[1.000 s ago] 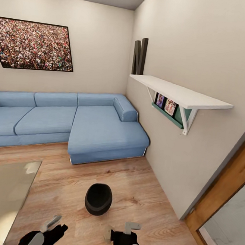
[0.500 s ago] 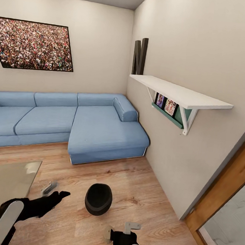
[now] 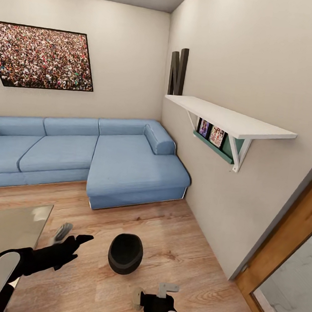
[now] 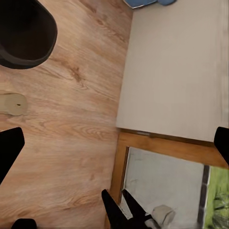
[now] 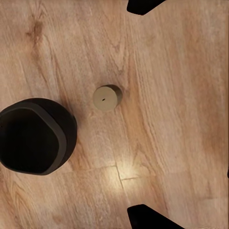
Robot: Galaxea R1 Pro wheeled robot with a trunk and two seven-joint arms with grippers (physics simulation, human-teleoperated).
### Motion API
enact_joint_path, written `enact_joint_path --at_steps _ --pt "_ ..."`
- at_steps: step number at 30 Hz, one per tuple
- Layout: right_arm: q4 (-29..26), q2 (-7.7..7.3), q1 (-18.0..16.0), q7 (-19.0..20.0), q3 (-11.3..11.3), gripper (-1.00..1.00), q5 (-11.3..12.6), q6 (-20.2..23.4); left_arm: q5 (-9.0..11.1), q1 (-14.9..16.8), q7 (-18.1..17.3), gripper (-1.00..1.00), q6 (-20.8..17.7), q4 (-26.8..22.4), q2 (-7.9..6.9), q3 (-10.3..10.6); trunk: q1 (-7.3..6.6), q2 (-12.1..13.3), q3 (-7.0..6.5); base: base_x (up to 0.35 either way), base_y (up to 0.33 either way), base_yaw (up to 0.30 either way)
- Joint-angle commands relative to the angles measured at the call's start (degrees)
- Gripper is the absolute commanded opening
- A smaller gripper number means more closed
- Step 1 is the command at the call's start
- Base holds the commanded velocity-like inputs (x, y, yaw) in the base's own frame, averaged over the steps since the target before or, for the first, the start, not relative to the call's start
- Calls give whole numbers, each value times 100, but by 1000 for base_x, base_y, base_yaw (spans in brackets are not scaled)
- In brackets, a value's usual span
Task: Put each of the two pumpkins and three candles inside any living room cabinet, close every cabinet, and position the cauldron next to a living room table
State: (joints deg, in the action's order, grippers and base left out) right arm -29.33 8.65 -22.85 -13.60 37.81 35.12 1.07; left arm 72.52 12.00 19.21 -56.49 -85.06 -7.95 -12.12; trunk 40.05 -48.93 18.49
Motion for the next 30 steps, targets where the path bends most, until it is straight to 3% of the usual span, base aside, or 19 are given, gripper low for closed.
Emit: enact_joint_path --at_steps 1,17,30 --pt "-14 -6 -5 -44 43 100 39 18 122 4 57 100 -23 -7 -1 5 1 -6 7 0 0 0" --pt "-11 -6 -9 -37 48 100 39 24 489 4 39 100 -34 -2 12 69 1 -6 7 0 0 0" --pt "-3 -12 -8 -36 44 100 39 18 501 4 39 100 -36 -8 18 75 286 -527 239 0 0 0"
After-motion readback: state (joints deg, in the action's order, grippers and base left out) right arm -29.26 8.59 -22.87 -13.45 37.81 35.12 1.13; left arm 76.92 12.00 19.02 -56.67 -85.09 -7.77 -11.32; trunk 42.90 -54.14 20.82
